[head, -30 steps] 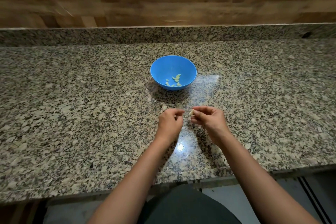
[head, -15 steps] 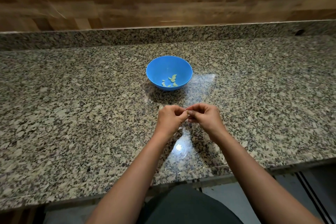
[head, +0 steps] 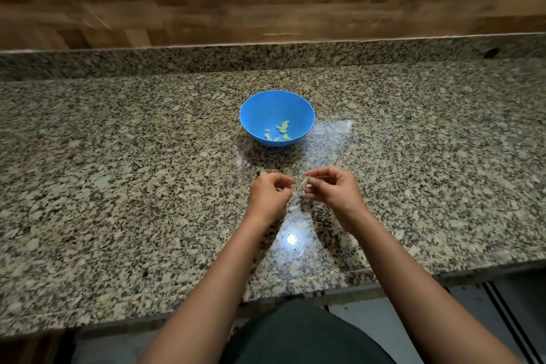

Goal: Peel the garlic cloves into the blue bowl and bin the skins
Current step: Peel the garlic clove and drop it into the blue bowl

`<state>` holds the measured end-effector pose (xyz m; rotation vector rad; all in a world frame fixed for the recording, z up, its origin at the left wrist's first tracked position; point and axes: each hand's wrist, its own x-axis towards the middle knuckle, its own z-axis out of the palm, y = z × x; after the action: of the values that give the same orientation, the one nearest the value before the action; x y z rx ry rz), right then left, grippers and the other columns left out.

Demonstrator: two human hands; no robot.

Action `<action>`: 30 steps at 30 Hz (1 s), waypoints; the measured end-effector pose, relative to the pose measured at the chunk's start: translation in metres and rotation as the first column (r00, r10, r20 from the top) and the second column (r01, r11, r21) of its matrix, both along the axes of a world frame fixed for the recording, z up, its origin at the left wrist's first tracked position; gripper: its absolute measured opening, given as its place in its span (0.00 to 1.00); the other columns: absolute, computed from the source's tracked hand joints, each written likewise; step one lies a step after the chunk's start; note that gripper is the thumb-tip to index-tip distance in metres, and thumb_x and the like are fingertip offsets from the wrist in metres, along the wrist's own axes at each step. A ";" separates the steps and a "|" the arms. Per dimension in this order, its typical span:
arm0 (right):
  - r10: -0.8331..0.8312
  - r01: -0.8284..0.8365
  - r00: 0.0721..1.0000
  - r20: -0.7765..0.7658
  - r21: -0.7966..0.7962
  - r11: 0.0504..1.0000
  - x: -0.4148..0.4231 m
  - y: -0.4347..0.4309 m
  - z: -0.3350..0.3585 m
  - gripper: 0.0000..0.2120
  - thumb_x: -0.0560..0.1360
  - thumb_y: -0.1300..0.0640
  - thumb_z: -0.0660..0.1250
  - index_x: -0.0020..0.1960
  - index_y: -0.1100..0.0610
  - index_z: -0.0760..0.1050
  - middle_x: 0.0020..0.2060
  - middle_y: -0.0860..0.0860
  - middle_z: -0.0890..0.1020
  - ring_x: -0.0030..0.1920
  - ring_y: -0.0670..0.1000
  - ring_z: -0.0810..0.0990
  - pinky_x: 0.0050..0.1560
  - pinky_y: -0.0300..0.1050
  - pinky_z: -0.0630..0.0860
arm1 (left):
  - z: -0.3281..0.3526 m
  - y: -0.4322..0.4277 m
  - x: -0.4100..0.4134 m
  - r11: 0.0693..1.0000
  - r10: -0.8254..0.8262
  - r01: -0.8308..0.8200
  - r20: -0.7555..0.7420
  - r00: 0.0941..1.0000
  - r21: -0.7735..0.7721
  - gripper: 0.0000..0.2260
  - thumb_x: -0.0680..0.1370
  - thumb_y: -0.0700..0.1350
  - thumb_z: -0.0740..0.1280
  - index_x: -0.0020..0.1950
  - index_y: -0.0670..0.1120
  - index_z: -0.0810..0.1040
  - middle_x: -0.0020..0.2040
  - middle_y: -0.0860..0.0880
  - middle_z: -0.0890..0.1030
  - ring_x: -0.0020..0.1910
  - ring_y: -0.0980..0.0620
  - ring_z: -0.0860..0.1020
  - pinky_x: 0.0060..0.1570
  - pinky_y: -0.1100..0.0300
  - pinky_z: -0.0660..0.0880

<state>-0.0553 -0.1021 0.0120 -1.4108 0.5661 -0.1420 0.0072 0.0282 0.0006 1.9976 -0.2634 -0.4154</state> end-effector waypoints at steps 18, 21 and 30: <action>0.083 -0.083 0.996 -0.014 -0.321 0.943 0.003 0.004 0.000 0.03 0.76 0.65 0.65 0.47 0.63 0.77 0.42 0.62 0.82 0.39 0.54 0.81 0.45 0.50 0.81 | 0.001 -0.002 -0.001 0.961 -0.013 -0.044 -0.202 0.979 -0.273 0.04 0.73 0.40 0.71 0.46 0.42 0.82 0.42 0.43 0.83 0.39 0.49 0.80 0.43 0.55 0.80; 0.088 -0.090 0.996 -0.022 -0.359 0.929 0.004 0.007 0.000 0.04 0.77 0.64 0.64 0.48 0.63 0.76 0.42 0.61 0.81 0.39 0.53 0.80 0.44 0.49 0.81 | 0.006 -0.002 -0.004 0.899 -0.028 -0.132 -0.353 0.935 -0.418 0.02 0.74 0.37 0.70 0.46 0.39 0.81 0.39 0.45 0.81 0.36 0.53 0.78 0.37 0.64 0.79; 0.106 -0.139 0.989 -0.102 -0.419 0.897 0.001 0.007 -0.003 0.04 0.76 0.64 0.64 0.49 0.58 0.76 0.42 0.55 0.81 0.41 0.52 0.82 0.45 0.48 0.81 | -0.001 0.007 0.001 0.932 0.037 -0.141 -0.301 0.953 -0.335 0.01 0.75 0.37 0.69 0.44 0.42 0.80 0.39 0.44 0.81 0.37 0.51 0.79 0.41 0.60 0.80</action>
<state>-0.0539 -0.0954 0.0087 -1.8812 0.5260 -0.1142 0.0078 0.0350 0.0000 1.5650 -0.0538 -0.5548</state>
